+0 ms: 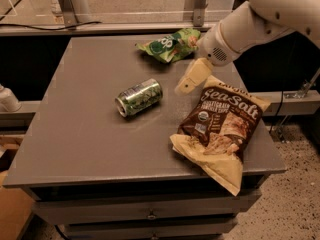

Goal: Knock green can over

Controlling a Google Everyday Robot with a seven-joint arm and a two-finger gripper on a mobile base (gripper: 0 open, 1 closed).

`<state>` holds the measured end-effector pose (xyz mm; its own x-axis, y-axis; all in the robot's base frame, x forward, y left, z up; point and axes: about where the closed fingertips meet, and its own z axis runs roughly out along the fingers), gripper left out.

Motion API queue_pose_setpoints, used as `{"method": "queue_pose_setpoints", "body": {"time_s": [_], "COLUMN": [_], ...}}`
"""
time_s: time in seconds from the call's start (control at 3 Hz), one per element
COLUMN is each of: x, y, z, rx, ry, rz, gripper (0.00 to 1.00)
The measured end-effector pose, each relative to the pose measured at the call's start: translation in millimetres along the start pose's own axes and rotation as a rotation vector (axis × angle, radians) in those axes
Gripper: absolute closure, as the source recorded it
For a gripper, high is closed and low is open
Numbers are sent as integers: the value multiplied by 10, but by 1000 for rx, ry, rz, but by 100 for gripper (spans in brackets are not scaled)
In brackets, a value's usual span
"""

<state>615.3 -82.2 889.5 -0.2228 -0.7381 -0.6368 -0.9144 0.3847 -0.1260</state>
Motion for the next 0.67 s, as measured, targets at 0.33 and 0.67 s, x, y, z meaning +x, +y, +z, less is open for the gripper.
{"method": "queue_pose_setpoints", "body": {"time_s": [0.33,0.67], "x": [203,343], "y": [-171,-264], "z": [-294,-511], "rx": [79,135], "ry": [-38,-68], "rz": [122,198], "gripper": [0,0]}}
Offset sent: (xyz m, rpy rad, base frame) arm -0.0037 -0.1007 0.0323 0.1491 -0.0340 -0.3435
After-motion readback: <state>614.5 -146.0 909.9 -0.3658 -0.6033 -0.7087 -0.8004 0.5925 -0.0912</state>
